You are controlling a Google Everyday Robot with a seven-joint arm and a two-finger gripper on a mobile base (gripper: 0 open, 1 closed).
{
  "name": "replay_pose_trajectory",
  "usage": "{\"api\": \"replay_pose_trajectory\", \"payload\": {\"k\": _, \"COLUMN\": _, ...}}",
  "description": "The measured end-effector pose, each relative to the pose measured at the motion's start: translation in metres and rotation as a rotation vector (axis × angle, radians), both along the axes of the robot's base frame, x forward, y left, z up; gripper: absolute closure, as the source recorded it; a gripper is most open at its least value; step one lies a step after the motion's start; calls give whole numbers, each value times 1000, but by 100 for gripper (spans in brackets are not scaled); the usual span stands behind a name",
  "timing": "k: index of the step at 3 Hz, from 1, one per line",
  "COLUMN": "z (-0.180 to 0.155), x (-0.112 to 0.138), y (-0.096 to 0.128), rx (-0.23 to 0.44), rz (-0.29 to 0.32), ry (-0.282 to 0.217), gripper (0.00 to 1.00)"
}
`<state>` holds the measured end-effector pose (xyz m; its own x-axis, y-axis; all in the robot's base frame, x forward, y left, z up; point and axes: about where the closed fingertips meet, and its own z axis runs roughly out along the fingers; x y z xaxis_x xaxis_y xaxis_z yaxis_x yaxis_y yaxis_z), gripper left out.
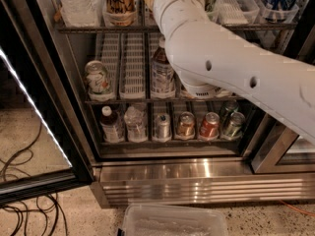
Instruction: Pick coke can from top shelf of fridge
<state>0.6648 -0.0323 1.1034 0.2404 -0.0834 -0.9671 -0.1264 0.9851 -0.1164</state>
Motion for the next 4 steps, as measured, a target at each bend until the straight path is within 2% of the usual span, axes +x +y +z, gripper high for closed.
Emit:
{"api": "replay_pose_trajectory", "payload": {"k": 2, "z": 48, "x": -21, "y": -5, "rx": -2, "rz": 104, "ry": -91, "gripper": 100}}
{"api": "replay_pose_trajectory", "payload": {"k": 3, "z": 48, "x": -36, "y": 4, "rx": 23, "rz": 193, "ry": -68, "gripper": 100}}
{"api": "replay_pose_trajectory", "payload": {"k": 4, "z": 40, "x": -51, "y": 18, "rx": 81, "rz": 313, "ry": 0, "gripper": 100}}
